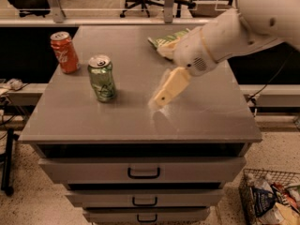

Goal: Knock green can over

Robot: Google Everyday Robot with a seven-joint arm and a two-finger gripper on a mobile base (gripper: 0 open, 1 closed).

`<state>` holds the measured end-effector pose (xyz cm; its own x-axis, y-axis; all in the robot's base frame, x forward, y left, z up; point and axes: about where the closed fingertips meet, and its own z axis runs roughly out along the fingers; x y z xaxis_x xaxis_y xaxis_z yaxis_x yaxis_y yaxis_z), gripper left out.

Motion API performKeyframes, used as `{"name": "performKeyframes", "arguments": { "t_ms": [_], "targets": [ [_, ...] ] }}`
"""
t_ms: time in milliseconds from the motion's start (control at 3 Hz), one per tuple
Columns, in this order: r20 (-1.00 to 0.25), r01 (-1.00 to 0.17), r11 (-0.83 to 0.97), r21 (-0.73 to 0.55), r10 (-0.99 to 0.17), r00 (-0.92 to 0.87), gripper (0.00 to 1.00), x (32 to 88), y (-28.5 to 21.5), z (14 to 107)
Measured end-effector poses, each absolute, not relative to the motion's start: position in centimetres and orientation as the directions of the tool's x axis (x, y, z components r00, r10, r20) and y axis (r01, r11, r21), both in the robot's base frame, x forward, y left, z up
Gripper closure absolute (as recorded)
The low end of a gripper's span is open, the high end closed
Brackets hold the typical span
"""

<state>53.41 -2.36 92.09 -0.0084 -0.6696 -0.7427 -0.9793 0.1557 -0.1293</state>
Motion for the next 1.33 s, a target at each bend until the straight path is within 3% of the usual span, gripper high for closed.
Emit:
{"name": "performKeyframes", "arguments": {
  "t_ms": [667,1333],
  "targets": [
    [-0.908,-0.993,0.088,-0.078,-0.418,0.034,0.00,54.1,7.1,90.1],
    [-0.958,-0.989,0.099,-0.109,-0.277,0.078,0.00,55.8,12.8,89.2]
  ]
}}
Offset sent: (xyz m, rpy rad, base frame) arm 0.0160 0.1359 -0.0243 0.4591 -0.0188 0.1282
